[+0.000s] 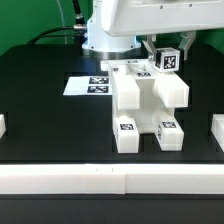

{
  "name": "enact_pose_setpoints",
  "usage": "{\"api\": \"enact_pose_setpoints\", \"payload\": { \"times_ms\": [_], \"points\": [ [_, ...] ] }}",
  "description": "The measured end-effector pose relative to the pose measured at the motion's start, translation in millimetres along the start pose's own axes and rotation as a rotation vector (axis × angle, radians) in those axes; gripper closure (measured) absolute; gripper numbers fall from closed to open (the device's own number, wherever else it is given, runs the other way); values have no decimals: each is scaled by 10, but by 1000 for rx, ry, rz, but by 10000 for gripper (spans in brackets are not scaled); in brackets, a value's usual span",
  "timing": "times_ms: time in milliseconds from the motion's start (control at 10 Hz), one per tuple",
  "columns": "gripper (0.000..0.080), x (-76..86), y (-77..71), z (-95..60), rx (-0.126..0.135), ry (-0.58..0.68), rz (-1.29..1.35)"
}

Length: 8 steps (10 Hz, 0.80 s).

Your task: Assemble chair

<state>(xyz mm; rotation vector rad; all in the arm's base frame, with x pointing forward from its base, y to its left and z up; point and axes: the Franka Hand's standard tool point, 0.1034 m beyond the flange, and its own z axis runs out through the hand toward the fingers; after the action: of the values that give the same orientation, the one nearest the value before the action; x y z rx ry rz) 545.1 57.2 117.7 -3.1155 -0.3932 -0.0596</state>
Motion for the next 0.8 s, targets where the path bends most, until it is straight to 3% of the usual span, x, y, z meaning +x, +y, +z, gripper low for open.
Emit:
{"api": "enact_pose_setpoints", "payload": {
  "times_ms": [200, 800],
  "points": [
    [511, 0, 0, 0, 0, 0, 19],
    [511, 1, -10, 2, 5, 0, 442]
  ]
}}
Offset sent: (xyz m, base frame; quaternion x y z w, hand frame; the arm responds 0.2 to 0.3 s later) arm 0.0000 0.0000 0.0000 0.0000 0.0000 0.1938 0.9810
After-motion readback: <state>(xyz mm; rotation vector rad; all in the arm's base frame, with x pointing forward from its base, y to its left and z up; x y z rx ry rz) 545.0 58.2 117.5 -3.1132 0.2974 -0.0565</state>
